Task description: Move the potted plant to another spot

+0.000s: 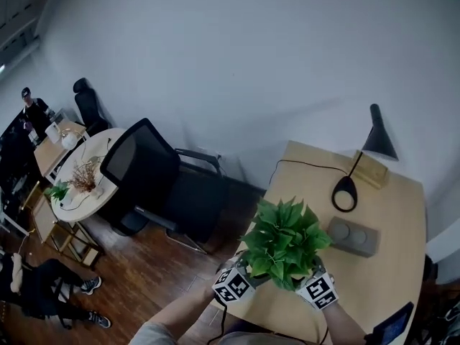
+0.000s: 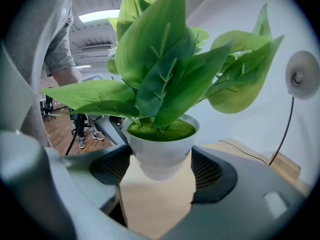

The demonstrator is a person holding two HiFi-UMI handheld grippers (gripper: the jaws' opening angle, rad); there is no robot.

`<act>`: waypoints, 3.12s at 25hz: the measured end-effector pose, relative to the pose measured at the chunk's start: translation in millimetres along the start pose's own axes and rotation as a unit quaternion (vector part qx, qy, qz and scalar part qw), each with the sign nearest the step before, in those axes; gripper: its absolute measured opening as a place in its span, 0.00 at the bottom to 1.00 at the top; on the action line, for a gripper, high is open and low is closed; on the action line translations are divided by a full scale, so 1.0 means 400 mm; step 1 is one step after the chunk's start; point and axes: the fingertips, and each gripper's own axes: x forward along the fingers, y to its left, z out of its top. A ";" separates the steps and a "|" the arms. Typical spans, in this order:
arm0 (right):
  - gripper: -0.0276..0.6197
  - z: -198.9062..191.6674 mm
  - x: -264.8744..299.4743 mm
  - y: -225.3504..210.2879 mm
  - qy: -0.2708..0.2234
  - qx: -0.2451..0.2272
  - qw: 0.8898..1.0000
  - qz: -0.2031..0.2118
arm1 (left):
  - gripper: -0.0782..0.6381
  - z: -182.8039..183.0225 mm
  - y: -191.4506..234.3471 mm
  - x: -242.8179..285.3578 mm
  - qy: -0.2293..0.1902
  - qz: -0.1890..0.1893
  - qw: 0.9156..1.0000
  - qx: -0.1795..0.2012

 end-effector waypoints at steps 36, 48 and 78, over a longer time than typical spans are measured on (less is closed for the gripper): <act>0.64 -0.187 -0.555 0.127 0.029 0.059 0.987 -0.147 | 0.57 0.265 -0.509 0.115 -0.057 -0.142 0.987 0.057; 0.64 -0.349 -0.834 -0.135 0.023 0.047 0.988 -0.144 | 0.57 0.461 -0.636 0.458 -0.056 -0.130 0.988 0.059; 0.64 -0.699 -0.885 -0.466 0.067 0.133 0.982 -0.114 | 0.57 0.401 -0.683 0.937 0.017 -0.186 0.982 0.004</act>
